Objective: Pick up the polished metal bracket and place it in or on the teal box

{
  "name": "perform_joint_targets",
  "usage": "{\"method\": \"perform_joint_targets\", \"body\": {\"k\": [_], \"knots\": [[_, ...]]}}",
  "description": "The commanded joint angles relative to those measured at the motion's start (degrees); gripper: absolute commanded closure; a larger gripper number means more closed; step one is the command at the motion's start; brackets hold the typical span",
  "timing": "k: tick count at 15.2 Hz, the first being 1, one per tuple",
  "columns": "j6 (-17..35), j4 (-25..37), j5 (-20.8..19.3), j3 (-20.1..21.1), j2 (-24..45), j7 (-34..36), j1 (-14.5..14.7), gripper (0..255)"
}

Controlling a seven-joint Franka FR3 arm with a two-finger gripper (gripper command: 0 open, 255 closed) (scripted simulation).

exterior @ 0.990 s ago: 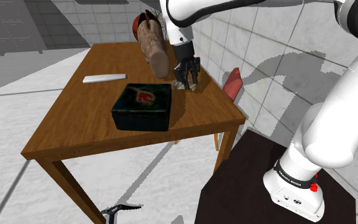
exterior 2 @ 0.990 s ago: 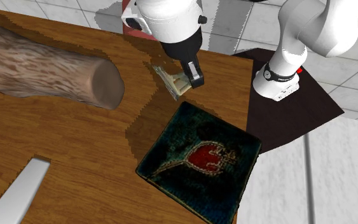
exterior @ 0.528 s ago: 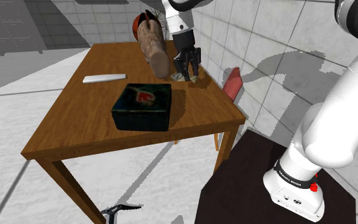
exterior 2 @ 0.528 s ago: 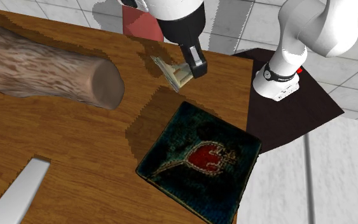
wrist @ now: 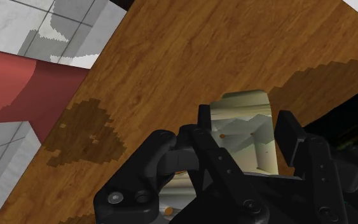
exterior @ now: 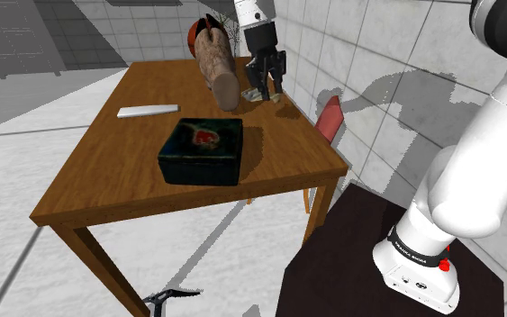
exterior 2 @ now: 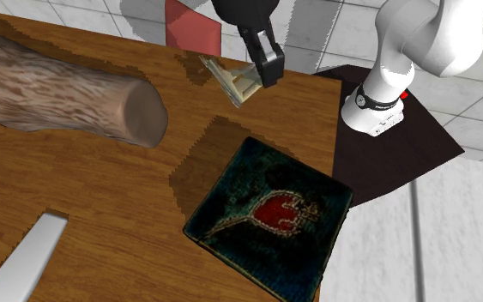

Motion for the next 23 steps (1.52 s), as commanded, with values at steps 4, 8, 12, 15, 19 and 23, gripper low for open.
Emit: {"method": "perform_joint_targets", "body": {"k": [4, 8, 12, 15, 19, 23], "knots": [[-4.14, 5.15, -0.06, 0.04, 1.03, 0.00, 0.04, 255], [-5.27, 8.87, 0.90, 2.03, 3.67, 4.22, 2.07, 255], [-6.74, 14.77, 1.80, 4.52, 8.08, 9.85, 4.95, 255], [-8.23, 20.48, 2.11, 6.22, 12.23, 14.06, 7.35, 255], [-11.20, 30.68, 1.92, 8.17, 19.33, 19.62, 11.10, 255], [-11.65, 35.59, 1.64, 9.02, 23.66, 22.72, 13.64, 255]]}}
